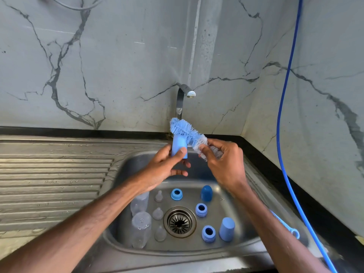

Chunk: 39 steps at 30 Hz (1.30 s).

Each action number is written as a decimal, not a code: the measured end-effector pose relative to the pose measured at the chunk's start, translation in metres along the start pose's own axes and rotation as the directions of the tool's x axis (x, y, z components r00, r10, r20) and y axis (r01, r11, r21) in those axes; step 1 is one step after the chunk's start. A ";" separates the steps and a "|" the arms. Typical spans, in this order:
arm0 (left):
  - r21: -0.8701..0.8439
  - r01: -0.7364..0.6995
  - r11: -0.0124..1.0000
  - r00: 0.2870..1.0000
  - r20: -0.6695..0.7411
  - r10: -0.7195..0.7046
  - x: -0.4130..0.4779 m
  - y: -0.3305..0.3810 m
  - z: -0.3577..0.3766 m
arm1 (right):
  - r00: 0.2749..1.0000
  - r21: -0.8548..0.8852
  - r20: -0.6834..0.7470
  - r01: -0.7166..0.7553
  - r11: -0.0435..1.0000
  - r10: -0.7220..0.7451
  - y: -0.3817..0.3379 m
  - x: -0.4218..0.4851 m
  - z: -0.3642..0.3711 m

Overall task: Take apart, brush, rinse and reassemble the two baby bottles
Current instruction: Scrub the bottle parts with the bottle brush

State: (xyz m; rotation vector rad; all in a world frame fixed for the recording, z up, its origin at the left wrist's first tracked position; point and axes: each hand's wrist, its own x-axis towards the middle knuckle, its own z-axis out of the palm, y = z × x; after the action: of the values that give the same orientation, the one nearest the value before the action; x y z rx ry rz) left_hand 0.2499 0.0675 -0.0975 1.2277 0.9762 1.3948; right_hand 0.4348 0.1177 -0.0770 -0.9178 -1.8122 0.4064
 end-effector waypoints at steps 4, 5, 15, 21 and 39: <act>0.189 -0.069 0.980 0.997 -0.010 0.072 0.005 -0.011 -0.005 | 1.000 -0.018 0.020 0.020 1.000 -0.019 0.001 -0.001 -0.001; 0.205 -0.075 0.976 0.997 -0.018 0.080 0.006 -0.013 -0.007 | 0.998 -0.025 0.051 0.050 0.998 -0.049 0.001 -0.003 0.001; 0.361 -0.164 0.918 0.985 0.017 0.169 0.010 -0.026 -0.016 | 0.999 -0.045 0.030 -0.015 0.999 0.016 0.007 -0.003 0.005; 0.455 -0.159 0.876 0.983 -0.013 0.185 0.008 -0.027 -0.021 | 0.993 -0.067 0.116 0.038 0.997 -0.030 0.003 -0.008 0.013; 0.554 -0.168 0.816 0.962 -0.089 0.259 0.006 -0.021 -0.018 | 0.996 0.007 0.040 -0.086 0.996 0.086 0.007 -0.007 0.018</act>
State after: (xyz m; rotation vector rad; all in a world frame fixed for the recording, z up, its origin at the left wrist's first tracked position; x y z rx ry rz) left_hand 0.2357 0.0782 -0.1198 1.7065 1.4516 1.4562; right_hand 0.4223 0.1192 -0.0934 -0.9905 -1.8096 0.4890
